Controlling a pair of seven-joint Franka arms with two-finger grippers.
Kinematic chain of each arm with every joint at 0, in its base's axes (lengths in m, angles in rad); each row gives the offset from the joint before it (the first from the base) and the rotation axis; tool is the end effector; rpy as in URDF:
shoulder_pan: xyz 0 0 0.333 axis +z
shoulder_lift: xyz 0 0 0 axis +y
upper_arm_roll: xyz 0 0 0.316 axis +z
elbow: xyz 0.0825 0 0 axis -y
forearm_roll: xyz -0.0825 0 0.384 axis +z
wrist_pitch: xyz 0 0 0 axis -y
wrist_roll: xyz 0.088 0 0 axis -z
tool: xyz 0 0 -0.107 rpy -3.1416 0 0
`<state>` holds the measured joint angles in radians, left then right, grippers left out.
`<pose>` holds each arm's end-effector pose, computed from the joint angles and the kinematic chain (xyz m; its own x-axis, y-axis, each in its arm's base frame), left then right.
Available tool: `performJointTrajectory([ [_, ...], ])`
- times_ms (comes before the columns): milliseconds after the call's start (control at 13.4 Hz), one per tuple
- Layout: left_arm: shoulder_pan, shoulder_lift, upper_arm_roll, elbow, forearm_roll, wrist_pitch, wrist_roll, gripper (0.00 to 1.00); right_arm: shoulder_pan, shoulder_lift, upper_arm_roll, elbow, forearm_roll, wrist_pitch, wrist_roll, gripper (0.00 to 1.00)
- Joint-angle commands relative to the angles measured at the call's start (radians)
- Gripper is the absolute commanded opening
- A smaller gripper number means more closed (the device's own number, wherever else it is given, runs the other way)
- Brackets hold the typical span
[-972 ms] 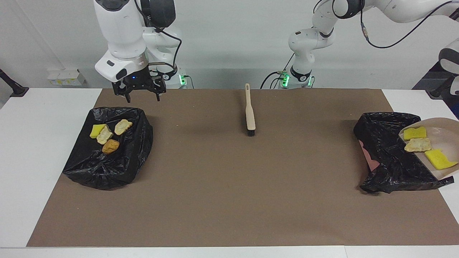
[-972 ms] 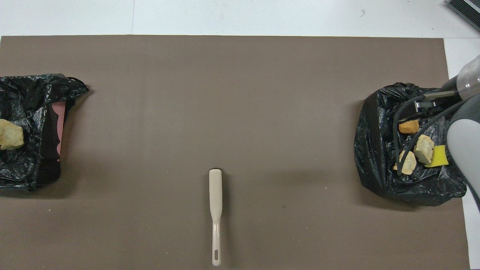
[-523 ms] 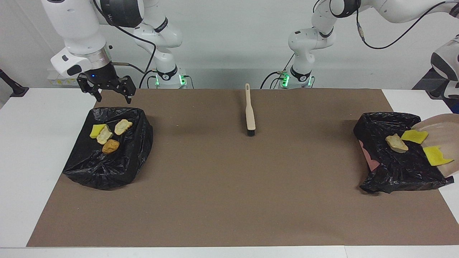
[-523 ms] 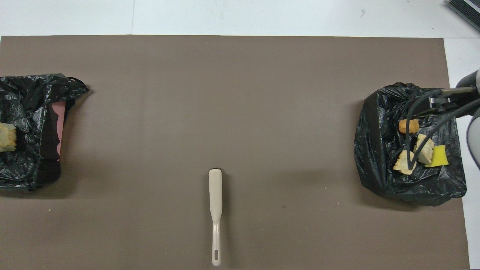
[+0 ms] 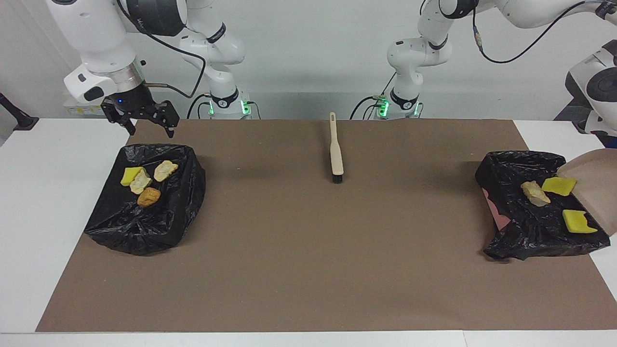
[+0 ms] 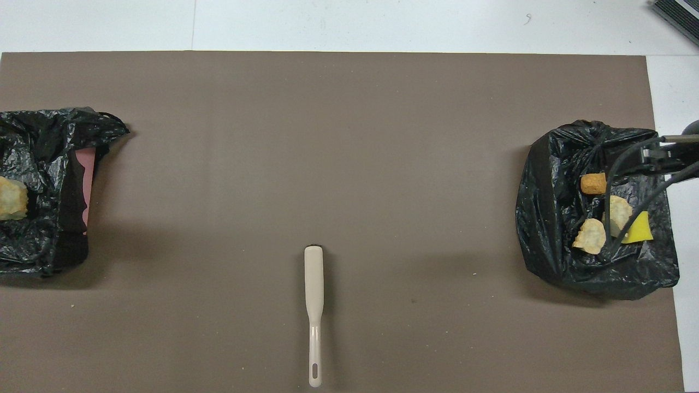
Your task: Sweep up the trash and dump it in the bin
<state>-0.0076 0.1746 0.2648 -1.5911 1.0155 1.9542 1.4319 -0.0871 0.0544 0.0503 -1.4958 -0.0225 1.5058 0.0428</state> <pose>0.6082 0.2039 0.5847 0.1064 -0.5179 -0.8488 -0.9923 -0.0011 -0.1238 0.5644 -0.0241 0.6237 0.9958 -0.0809 -0.0434 -0.0800 -0.9966 0.0216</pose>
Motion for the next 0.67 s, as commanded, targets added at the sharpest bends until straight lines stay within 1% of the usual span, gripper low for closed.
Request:
performJointTrajectory([
  [0,-0.063,-0.052,0.004,-0.041,-0.052,-0.079,-0.042,0.00,-0.011,-0.025,0.006,-0.026,0.019,0.025,-0.004,1.00],
  [75,-0.077,-0.052,0.005,-0.043,-0.104,-0.092,-0.051,0.00,-0.007,-0.025,0.006,-0.026,0.013,0.027,0.003,1.00],
  [224,-0.083,-0.069,0.007,-0.072,-0.107,-0.095,-0.056,0.00,-0.008,-0.022,0.006,-0.026,0.004,0.034,0.002,1.00],
  [374,-0.084,-0.070,0.010,-0.076,-0.101,-0.092,-0.076,0.00,-0.006,-0.018,0.006,-0.026,0.006,0.083,0.002,1.00],
  [598,-0.086,-0.064,0.010,-0.061,-0.003,-0.097,-0.077,0.00,0.007,-0.022,0.009,-0.032,0.021,0.083,0.032,1.00],
])
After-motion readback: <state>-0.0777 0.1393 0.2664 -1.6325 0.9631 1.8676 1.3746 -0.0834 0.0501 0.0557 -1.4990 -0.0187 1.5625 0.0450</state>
